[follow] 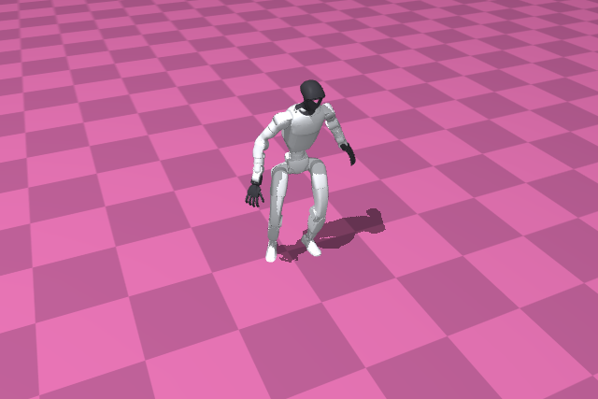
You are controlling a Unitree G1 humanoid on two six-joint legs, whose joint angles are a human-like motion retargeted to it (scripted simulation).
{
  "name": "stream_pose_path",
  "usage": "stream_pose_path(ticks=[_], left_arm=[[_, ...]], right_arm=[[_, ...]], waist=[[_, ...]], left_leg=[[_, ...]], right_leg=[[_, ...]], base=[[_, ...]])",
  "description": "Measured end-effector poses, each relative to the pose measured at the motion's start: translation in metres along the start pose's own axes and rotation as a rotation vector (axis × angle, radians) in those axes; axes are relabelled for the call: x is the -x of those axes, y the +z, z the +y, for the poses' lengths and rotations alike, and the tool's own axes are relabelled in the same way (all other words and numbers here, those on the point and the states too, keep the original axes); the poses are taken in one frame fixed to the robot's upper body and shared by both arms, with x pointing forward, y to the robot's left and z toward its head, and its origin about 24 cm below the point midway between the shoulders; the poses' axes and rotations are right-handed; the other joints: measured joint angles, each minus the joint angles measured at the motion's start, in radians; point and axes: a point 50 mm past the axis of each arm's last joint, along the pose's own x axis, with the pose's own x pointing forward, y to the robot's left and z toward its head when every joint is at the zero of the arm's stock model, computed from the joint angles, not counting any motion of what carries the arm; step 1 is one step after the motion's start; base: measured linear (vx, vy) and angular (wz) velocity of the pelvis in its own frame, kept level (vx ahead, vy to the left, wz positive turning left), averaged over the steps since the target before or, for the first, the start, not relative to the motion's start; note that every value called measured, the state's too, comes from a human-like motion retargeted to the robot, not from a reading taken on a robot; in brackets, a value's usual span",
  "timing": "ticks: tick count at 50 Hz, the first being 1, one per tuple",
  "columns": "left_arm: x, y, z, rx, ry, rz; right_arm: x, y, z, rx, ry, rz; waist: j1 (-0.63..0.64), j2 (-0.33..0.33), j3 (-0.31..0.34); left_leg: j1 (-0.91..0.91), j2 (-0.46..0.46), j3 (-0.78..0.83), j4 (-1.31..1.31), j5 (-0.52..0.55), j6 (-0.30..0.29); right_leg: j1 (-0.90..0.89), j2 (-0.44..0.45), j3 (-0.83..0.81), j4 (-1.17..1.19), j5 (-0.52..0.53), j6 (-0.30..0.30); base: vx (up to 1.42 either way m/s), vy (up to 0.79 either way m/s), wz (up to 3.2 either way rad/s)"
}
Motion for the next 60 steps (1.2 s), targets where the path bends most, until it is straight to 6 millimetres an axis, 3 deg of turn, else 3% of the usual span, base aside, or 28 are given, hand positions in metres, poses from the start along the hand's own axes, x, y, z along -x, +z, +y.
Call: stream_pose_path(ticks=[6, 14, 20, 24, 28, 33, 36, 40, 43, 45, 50, 52, 55, 60], left_arm=[[-0.005, 0.019, 0.008, -0.078, 0.002, -0.075], [-0.012, 0.051, 0.037, -0.004, 0.124, -0.150], [-0.013, 0.051, 0.052, 0.035, 0.183, -0.137], [-0.013, 0.042, 0.057, 0.034, 0.188, -0.107], [-0.013, 0.036, 0.061, 0.027, 0.186, -0.094], [-0.012, 0.034, 0.067, 0.033, 0.211, -0.108], [-0.011, 0.033, 0.072, 0.065, 0.244, -0.107], [-0.012, 0.033, 0.078, 0.116, 0.289, -0.108], [-0.012, 0.034, 0.082, 0.086, 0.314, -0.134], [-0.010, 0.034, 0.082, 0.040, 0.326, -0.155], [-0.007, 0.030, 0.073, -0.051, 0.328, -0.193], [-0.005, 0.025, 0.065, -0.071, 0.310, -0.185], [-0.004, 0.018, 0.054, -0.057, 0.274, -0.156], [-0.001, 0.015, 0.036, -0.059, 0.172, -0.144]], right_arm=[[0.001, 0.003, 0.009, 0.026, 0.030, -0.023], [0.007, 0.004, 0.029, 0.020, 0.086, -0.050], [0.006, 0.007, 0.026, 0.004, 0.052, -0.059], [0.005, 0.008, 0.021, 0.003, 0.029, -0.062], [0.006, 0.001, 0.019, 0.025, 0.029, -0.047], [0.010, -0.019, 0.021, 0.079, 0.040, 0.013], [0.012, -0.030, 0.022, 0.080, 0.040, 0.059], [0.012, -0.033, 0.019, 0.061, 0.018, 0.089], [0.009, -0.028, 0.015, 0.046, -0.017, 0.073], [0.007, -0.022, 0.012, 0.045, -0.046, 0.050], [0.003, -0.006, 0.001, 0.102, -0.143, -0.024], [0.001, 0.001, -0.004, 0.105, -0.173, -0.055], [0.000, 0.010, -0.012, 0.079, -0.185, -0.089], [0.003, 0.005, -0.018, -0.020, -0.110, -0.078]], waist=[[-0.074, -0.006, 0.056], [-0.069, 0.036, 0.047], [-0.067, 0.086, 0.033], [-0.065, 0.109, 0.026], [-0.071, 0.124, 0.028], [-0.084, 0.113, 0.040], [-0.089, 0.091, 0.051], [-0.098, 0.043, 0.063], [-0.103, 0.002, 0.067], [-0.099, -0.005, 0.080], [-0.061, 0.048, 0.096], [-0.063, 0.054, 0.089], [-0.070, 0.029, 0.089], [-0.078, -0.026, 0.065]], left_leg=[[0.058, 0.029, -0.067, 0.006, -0.043, 0.000], [0.088, 0.160, -0.124, -0.081, 0.006, -0.035], [0.047, 0.282, -0.156, -0.065, 0.026, -0.014], [0.022, 0.359, -0.173, -0.057, 0.042, -0.018], [0.031, 0.406, -0.199, -0.075, 0.058, -0.041], [0.041, 0.410, -0.243, -0.068, 0.055, -0.068], [0.033, 0.400, -0.268, -0.041, 0.046, -0.078], [0.014, 0.382, -0.280, -0.012, 0.041, -0.109], [0.015, 0.374, -0.274, -0.021, 0.062, -0.128], [0.045, 0.389, -0.267, -0.053, 0.100, -0.124], [0.193, 0.514, -0.206, -0.246, 0.339, -0.171], [0.229, 0.526, -0.185, -0.297, 0.406, -0.193], [0.201, 0.470, -0.157, -0.157, 0.322, -0.147], [-0.044, 0.329, -0.068, 0.466, 0.077, -0.041]], right_leg=[[-0.086, -0.006, 0.017, 0.311, 0.036, -0.053], [-0.346, -0.034, 0.045, 0.884, -0.182, -0.137], [-0.538, -0.039, 0.085, 1.297, -0.298, -0.183], [-0.587, -0.049, 0.104, 1.393, -0.333, -0.214], [-0.533, -0.071, 0.149, 1.291, -0.292, -0.206], [-0.349, -0.166, 0.188, 0.916, -0.243, -0.163], [-0.210, -0.197, 0.196, 0.565, -0.191, -0.100], [-0.021, -0.235, 0.124, 0.050, -0.084, 0.029], [0.083, -0.245, 0.075, -0.238, 0.072, 0.090], [0.088, -0.241, 0.106, -0.265, 0.165, 0.092], [0.000, -0.144, 0.143, -0.043, 0.099, 0.138], [0.024, -0.109, 0.129, -0.063, 0.079, 0.115], [0.056, -0.102, 0.129, -0.099, 0.086, 0.081], [0.081, -0.143, 0.104, -0.172, 0.099, 0.065]], base=[[0.02, 0.03, 0.49], [0.01, -0.08, 0.03], [0.00, -0.18, -0.19], [0.02, -0.25, -0.26], [0.07, -0.29, 0.10], [0.09, -0.34, 0.43], [0.07, -0.45, 0.38], [0.04, -0.58, 0.20], [0.02, -0.71, 0.02], [0.03, -0.73, -0.23], [0.08, -0.73, -0.55], [0.11, -0.66, -0.26], [0.10, -0.54, -0.06], [0.06, -0.36, 0.30]])
